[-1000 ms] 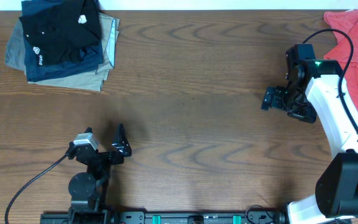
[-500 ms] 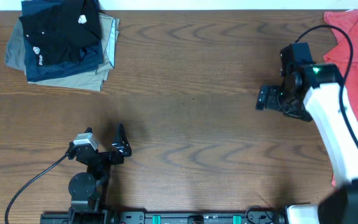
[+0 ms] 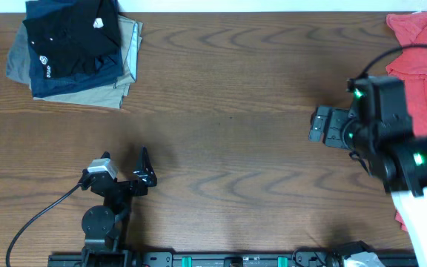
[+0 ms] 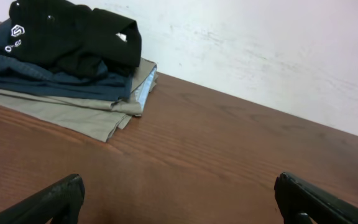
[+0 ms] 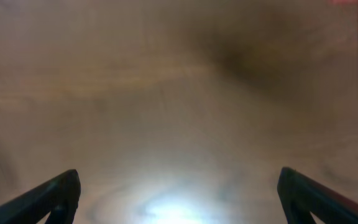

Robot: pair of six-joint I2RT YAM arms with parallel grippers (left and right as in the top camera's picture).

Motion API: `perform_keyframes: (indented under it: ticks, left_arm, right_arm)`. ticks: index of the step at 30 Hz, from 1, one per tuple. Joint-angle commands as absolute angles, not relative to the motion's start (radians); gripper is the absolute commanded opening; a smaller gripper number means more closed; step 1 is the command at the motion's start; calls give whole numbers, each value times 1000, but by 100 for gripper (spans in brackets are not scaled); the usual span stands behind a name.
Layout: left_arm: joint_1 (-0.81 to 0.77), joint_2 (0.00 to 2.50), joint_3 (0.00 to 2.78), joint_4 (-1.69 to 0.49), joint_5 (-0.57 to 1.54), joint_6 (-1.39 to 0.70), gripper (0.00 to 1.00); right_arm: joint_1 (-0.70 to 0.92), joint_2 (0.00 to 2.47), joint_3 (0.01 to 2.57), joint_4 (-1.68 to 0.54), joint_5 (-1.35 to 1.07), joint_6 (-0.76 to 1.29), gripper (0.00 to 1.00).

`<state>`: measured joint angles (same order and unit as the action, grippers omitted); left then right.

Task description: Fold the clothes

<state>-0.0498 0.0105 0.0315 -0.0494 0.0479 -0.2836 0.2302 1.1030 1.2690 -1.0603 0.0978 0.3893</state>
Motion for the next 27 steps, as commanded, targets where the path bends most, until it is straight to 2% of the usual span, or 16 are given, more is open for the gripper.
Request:
perform_keyframes:
  ticks: [1,15,20,27]
  left_arm:
    - [-51,4,4,-66,29,-263,98]
    - [-51,4,4,-66,29,-263,98]
    - [-51,4,4,-66,29,-263,98]
    - [-51,4,4,-66,29,-263,98]
  right_arm:
    - [236,995,1126,-963,100,384,99]
    - [221,235,218,-170,10,384,99]
    - [189,48,73,-68,-13,384,99]
    - [102,23,49,-64,-39,384,99]
